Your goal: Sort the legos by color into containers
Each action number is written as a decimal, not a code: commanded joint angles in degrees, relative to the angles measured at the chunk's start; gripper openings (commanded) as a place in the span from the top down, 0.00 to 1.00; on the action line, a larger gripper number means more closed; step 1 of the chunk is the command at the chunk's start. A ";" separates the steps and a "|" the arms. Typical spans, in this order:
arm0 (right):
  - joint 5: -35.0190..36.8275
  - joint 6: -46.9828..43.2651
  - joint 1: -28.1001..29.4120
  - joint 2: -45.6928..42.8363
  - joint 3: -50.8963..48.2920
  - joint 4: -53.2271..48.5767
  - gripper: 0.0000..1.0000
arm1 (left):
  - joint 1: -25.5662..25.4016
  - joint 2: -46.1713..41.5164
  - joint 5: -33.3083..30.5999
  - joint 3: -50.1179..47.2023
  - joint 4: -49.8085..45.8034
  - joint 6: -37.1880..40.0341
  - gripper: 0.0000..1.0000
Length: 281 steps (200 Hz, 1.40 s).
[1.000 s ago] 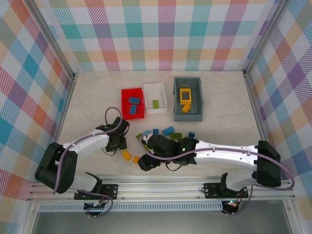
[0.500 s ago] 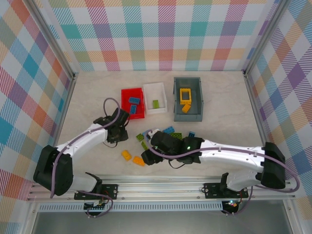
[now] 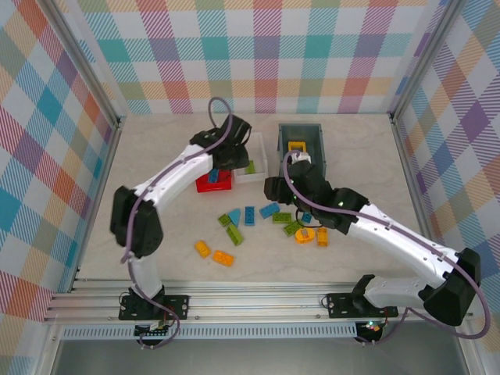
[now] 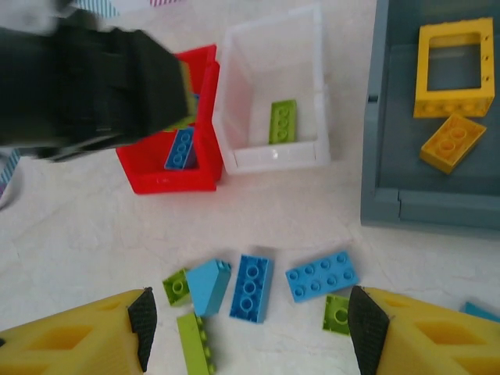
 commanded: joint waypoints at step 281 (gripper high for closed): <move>-5.39 -7.92 9.13 6.76 2.70 -12.02 0.35 | -6.81 -34.07 -8.72 -16.17 -4.57 -13.15 0.44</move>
